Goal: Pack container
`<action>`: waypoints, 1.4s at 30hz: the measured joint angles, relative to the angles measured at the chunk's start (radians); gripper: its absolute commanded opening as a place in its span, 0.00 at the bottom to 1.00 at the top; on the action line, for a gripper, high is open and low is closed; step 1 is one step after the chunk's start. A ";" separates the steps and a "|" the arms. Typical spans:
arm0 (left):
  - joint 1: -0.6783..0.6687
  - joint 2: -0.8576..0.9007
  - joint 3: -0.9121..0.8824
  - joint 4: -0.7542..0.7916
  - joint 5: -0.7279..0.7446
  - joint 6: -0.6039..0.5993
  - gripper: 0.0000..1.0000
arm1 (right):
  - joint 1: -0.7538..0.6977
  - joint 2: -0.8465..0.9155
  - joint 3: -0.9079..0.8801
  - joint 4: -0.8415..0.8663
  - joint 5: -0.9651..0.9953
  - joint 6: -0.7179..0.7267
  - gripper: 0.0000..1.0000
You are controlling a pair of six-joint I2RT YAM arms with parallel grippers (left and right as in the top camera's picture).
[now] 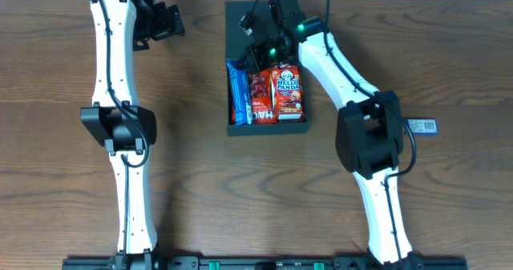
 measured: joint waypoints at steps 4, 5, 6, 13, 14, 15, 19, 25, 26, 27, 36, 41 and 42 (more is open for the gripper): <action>0.000 0.000 0.000 0.000 0.000 0.000 0.95 | 0.000 0.000 0.002 -0.002 0.013 0.000 0.01; 0.000 0.000 0.000 0.000 0.000 0.000 0.95 | 0.000 0.000 0.002 -0.001 0.016 0.000 0.01; 0.000 0.000 0.000 0.000 0.000 0.000 0.95 | 0.000 0.000 0.002 0.002 0.017 0.000 0.01; 0.000 0.000 0.000 0.000 0.000 0.000 0.95 | 0.000 0.000 0.046 -0.009 0.028 0.006 0.01; 0.000 0.000 0.000 0.000 0.000 0.000 0.95 | -0.005 -0.003 0.068 -0.017 0.030 0.006 0.01; 0.000 0.000 0.000 0.000 0.000 0.000 0.95 | -0.009 -0.008 0.092 -0.029 0.030 0.008 0.01; 0.000 0.000 0.000 0.000 0.000 0.000 0.95 | -0.057 -0.069 0.135 -0.092 0.064 0.030 0.11; 0.000 0.000 0.000 0.000 0.000 0.000 0.95 | -0.200 -0.206 0.160 -0.385 0.356 0.117 0.13; 0.000 0.000 0.000 0.000 0.000 0.000 0.95 | -0.225 -0.216 0.164 -0.443 0.415 0.126 0.16; 0.000 0.000 0.000 0.000 0.000 0.000 0.95 | -0.250 -0.220 0.166 -0.502 0.471 0.130 0.23; 0.000 0.000 0.000 0.000 0.000 0.000 0.95 | -0.384 -0.219 0.164 -0.766 0.769 0.054 0.57; 0.000 0.000 0.000 0.004 0.000 0.000 0.96 | -0.489 -0.220 0.162 -0.784 0.778 0.016 0.75; 0.000 0.000 0.000 0.004 0.000 0.000 0.95 | -0.531 -0.226 0.146 -0.775 0.766 0.004 0.86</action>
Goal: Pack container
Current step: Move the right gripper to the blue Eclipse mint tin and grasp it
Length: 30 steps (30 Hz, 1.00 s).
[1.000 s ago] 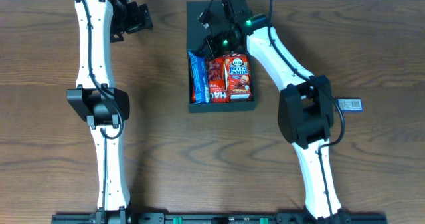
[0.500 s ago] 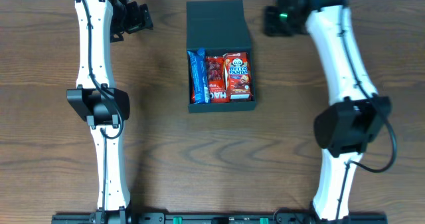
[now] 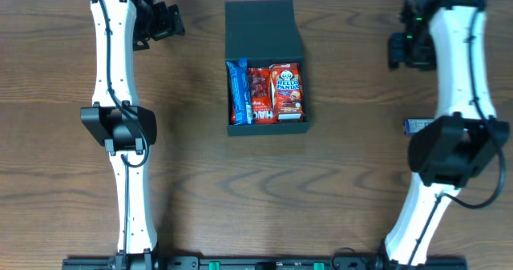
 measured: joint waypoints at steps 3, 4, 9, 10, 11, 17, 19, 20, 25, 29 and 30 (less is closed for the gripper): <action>0.000 0.000 0.000 0.000 0.000 0.000 0.95 | -0.113 -0.086 -0.169 0.108 -0.041 -0.042 0.99; 0.000 0.000 0.000 0.001 0.000 0.000 0.95 | -0.150 -0.129 -0.246 0.156 -0.056 -0.056 0.99; 0.000 0.000 0.000 0.035 0.000 0.000 0.95 | -0.292 -0.359 -0.644 0.418 -0.091 -0.105 0.99; 0.000 0.000 0.000 0.043 0.000 0.000 0.95 | -0.304 -0.385 -0.710 0.449 -0.093 -0.114 0.99; 0.000 0.000 0.000 0.048 0.000 0.000 0.95 | -0.301 -0.395 -0.761 0.485 -0.100 -0.119 0.99; 0.000 0.000 0.000 0.052 0.000 0.000 0.95 | -0.257 -0.378 -0.951 0.691 -0.116 -0.172 0.99; 0.000 0.000 0.000 0.051 0.000 0.000 0.95 | -0.248 -0.378 -0.975 0.737 -0.115 -0.210 0.99; -0.001 0.000 0.000 0.052 0.000 0.000 0.95 | -0.246 -0.378 -0.982 0.757 -0.114 -0.230 0.99; -0.005 0.000 0.000 0.051 0.000 0.000 0.95 | -0.246 -0.378 -1.000 0.856 -0.105 -0.306 0.99; -0.010 0.000 0.000 0.050 0.000 0.000 0.96 | -0.246 -0.370 -1.007 0.877 -0.104 -0.329 0.99; -0.011 0.000 0.000 0.050 0.000 0.000 0.95 | -0.246 -0.360 -1.007 0.877 -0.104 -0.330 0.99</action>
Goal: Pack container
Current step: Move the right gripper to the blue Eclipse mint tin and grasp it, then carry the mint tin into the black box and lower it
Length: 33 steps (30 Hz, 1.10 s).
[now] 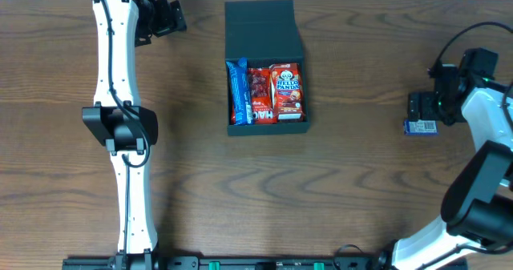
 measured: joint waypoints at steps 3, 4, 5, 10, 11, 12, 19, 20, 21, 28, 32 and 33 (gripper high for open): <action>-0.002 0.000 0.000 0.000 0.000 -0.003 0.95 | 0.000 0.030 -0.001 0.000 -0.001 -0.003 0.99; -0.003 0.000 0.000 -0.001 0.000 -0.007 0.95 | 0.000 0.043 -0.003 0.000 -0.005 -0.003 0.99; -0.003 0.000 0.000 0.000 0.000 -0.013 0.95 | 0.000 0.051 -0.004 0.000 -0.011 -0.003 0.99; -0.004 0.000 0.000 -0.001 0.000 -0.022 0.95 | 0.000 0.058 -0.007 0.000 -0.034 -0.002 0.99; -0.004 0.000 0.000 -0.001 0.000 -0.022 0.95 | 0.000 0.059 -0.007 -0.001 -0.038 -0.002 0.99; -0.004 0.000 0.000 -0.001 0.000 -0.022 0.96 | 0.000 0.060 -0.007 -0.001 -0.040 -0.002 0.99; -0.005 0.000 0.000 -0.001 0.000 -0.022 0.95 | 0.000 0.105 -0.008 -0.022 -0.046 -0.002 0.99; -0.005 0.000 0.000 -0.001 0.000 -0.022 0.95 | 0.000 0.109 -0.008 -0.023 -0.046 -0.002 0.99; -0.005 0.000 0.000 -0.001 0.000 -0.022 0.95 | 0.000 0.111 -0.008 -0.023 -0.045 -0.001 0.99; -0.005 0.000 0.000 -0.001 0.000 -0.022 0.96 | 0.000 0.112 -0.008 -0.023 -0.037 0.011 0.99; -0.005 0.000 0.000 -0.001 0.000 -0.022 0.95 | 0.000 0.112 -0.008 -0.023 -0.036 0.013 0.99; -0.005 0.000 0.000 -0.001 0.000 -0.022 0.95 | 0.000 0.112 -0.008 -0.023 -0.034 0.013 0.99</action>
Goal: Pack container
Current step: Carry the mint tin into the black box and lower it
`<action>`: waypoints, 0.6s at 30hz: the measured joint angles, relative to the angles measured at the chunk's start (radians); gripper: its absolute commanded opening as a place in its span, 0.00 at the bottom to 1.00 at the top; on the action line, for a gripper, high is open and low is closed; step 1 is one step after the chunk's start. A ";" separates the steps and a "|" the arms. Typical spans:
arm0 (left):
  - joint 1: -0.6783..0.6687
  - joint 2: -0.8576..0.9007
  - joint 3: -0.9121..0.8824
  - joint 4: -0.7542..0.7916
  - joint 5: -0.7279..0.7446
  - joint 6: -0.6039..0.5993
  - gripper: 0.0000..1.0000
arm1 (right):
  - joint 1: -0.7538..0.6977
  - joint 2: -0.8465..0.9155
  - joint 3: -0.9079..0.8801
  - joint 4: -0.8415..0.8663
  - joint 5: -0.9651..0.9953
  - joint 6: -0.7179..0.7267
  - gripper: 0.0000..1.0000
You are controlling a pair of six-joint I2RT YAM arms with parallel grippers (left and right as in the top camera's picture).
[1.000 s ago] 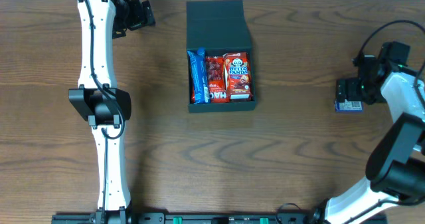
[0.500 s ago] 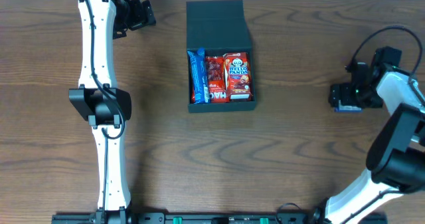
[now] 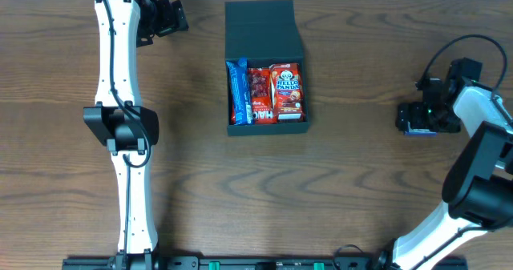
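The dark container point(image 3: 266, 124) lies mid-table with its lid point(image 3: 262, 28) folded open to the far side. Inside it sit a blue bar point(image 3: 238, 91), a red packet point(image 3: 259, 94) and a red Hello Panda packet point(image 3: 288, 90). At the right edge my right gripper point(image 3: 415, 119) is down over a small blue packet point(image 3: 419, 130), which is mostly covered; only a blue sliver shows beneath the fingers. Their spread is hidden from above. My left gripper point(image 3: 171, 18) hangs at the far left, fingers apart, holding nothing.
The left arm point(image 3: 120, 118) runs down the left side of the brown table point(image 3: 345, 190). The right arm point(image 3: 481, 174) curves along the right edge. A white strip borders the table's far edge.
My right gripper has shifted slightly left and toward the near side, from just beyond the blue packet to directly over it, covering most of it. The left arm and container are unchanged.
My right gripper was first inside the container over the snacks. Then it stood at the far right corner, away from the box. Then it was beside the blue packet at the right edge, and now it covers that packet. The left arm stayed put.
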 measured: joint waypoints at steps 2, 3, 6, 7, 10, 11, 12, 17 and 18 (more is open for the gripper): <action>0.000 0.000 0.000 0.000 0.000 0.000 0.95 | 0.000 0.002 0.000 0.000 0.001 0.000 0.99; 0.000 0.000 0.000 0.000 0.000 0.000 0.95 | 0.000 0.003 0.000 0.000 0.003 0.000 0.99; 0.000 0.000 0.000 0.000 0.000 0.000 0.95 | 0.000 0.014 0.000 -0.005 0.008 0.001 0.99; 0.000 0.000 0.000 0.000 0.000 0.000 0.95 | 0.000 0.014 0.000 -0.008 0.008 0.001 0.99; 0.000 0.000 0.000 0.000 0.000 0.000 0.95 | 0.000 0.014 0.000 -0.011 0.011 0.005 0.92; 0.000 0.000 0.000 0.000 0.000 0.000 0.95 | 0.000 0.014 0.000 -0.011 0.012 0.006 0.91; 0.000 0.000 0.000 0.001 0.000 0.000 0.95 | 0.000 0.014 0.000 -0.012 0.013 0.010 0.89; 0.000 0.000 0.000 0.002 0.000 0.000 0.95 | 0.000 0.014 0.000 -0.012 0.016 0.019 0.80; 0.000 0.000 0.000 0.002 0.000 0.000 0.96 | 0.000 0.014 0.000 -0.012 0.015 0.020 0.80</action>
